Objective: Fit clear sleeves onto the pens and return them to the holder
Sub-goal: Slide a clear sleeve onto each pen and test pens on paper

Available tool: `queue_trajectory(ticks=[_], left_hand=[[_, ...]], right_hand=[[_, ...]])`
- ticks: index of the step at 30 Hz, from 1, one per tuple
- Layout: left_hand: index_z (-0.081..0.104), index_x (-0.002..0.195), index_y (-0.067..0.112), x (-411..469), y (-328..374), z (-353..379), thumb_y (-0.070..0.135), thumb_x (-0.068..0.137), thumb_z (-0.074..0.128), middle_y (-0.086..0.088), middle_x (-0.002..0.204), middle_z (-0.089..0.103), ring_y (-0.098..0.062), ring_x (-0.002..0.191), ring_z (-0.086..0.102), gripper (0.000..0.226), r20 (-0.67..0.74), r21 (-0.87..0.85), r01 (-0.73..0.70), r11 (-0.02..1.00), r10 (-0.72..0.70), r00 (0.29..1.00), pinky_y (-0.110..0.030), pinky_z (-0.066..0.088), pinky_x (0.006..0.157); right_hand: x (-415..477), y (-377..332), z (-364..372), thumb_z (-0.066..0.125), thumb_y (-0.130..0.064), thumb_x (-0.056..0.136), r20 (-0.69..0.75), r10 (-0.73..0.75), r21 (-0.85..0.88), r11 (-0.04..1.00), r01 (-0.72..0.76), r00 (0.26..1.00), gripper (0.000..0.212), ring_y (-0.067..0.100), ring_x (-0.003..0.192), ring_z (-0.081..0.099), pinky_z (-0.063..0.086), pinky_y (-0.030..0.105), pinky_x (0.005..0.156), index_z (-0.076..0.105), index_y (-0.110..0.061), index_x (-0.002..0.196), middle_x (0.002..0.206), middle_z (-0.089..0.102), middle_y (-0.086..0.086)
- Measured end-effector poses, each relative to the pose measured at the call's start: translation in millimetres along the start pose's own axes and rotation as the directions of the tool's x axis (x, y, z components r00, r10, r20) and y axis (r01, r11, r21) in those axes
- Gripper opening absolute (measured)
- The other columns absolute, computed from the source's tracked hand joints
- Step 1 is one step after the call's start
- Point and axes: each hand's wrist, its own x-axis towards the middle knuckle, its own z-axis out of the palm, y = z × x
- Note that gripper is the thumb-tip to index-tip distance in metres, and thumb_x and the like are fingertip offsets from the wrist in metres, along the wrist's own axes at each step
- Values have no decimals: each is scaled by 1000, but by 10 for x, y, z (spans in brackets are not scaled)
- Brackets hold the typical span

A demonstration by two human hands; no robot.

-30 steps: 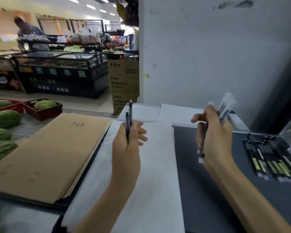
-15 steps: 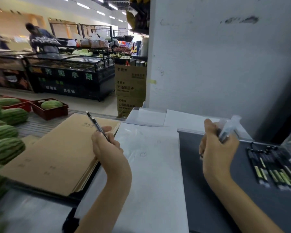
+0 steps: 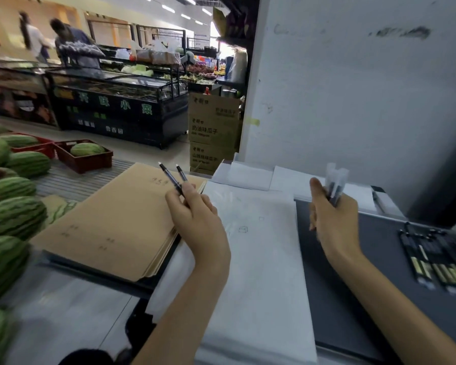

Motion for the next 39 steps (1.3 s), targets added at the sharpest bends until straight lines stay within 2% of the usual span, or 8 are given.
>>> queue_trajectory(ticks=[3, 10, 15, 23, 26, 31, 35, 39], left_hand=[[56, 93, 18, -2, -10, -2, 37, 110, 45, 2, 65, 43, -15, 54, 35, 28, 21, 11, 17, 1000, -18, 1000, -25, 30, 42], [62, 87, 23, 7, -49, 3, 39, 107, 47, 5, 71, 50, -17, 63, 41, 29, 44, 109, -6, 994, 2, 999, -38, 36, 61], [61, 86, 20, -26, -45, 1, 39, 104, 46, 7, 67, 51, -17, 62, 43, 30, 49, 144, -23, 989, 16, 999, -38, 37, 63], [59, 86, 17, -110, -6, 24, 38, 106, 45, 11, 64, 48, -17, 63, 42, 32, 126, 195, -105, 975, 81, 989, -37, 37, 63], [61, 87, 20, -127, -4, 26, 45, 101, 43, 13, 62, 46, -16, 60, 39, 34, 221, 155, -65, 986, 29, 975, -40, 33, 63], [63, 87, 20, -169, -48, 49, 34, 108, 49, 16, 56, 43, -8, 53, 34, 29, 375, 204, -82, 976, -1, 927, -27, 29, 53], [66, 91, 18, -220, -88, 65, 33, 107, 53, 20, 56, 49, -4, 55, 43, 26, 491, 287, -181, 941, 18, 871, -18, 35, 50], [67, 88, 18, -283, -112, 54, 33, 106, 56, 18, 56, 50, -5, 51, 42, 26, 573, 322, -328, 888, 93, 814, -14, 32, 49]], right_hand=[[6, -110, 240, 61, -37, 105, 179, -40, -190, 979, 74, 983, 25, 2, 45, 51, 41, 19, 45, 77, -23, 93, 58, 61, -6], [270, -256, 916, 77, -33, 94, 283, 44, -447, 890, 91, 958, 17, 19, 70, 70, 58, 27, 59, 76, -16, 98, 85, 74, 6], [309, -175, 1035, 87, -38, 84, 322, 177, -542, 840, 28, 930, 24, 19, 70, 68, 46, 24, 55, 78, -17, 93, 87, 74, 5], [296, -218, 953, 76, -22, 89, 354, 160, -627, 772, 106, 921, 13, 21, 72, 67, 48, 24, 57, 77, -13, 98, 91, 74, 8], [315, -246, 797, 79, -22, 91, 345, 189, -549, 835, 34, 919, 19, 16, 71, 64, 44, 23, 54, 75, -11, 105, 98, 75, 10], [341, -232, 355, 77, -17, 93, 277, 238, -228, 957, -176, 931, 9, 4, 35, 39, 33, 19, 34, 77, -11, 100, 89, 80, 7], [309, -153, 57, 76, -11, 92, 344, 327, 93, 921, -378, 880, 8, 10, 40, 30, 29, 22, 35, 76, -5, 98, 80, 74, 8], [253, -22, -93, 82, -16, 84, 426, 303, 249, 866, -433, 852, 15, 8, 40, 23, 23, 21, 35, 71, -8, 92, 66, 42, 2]])
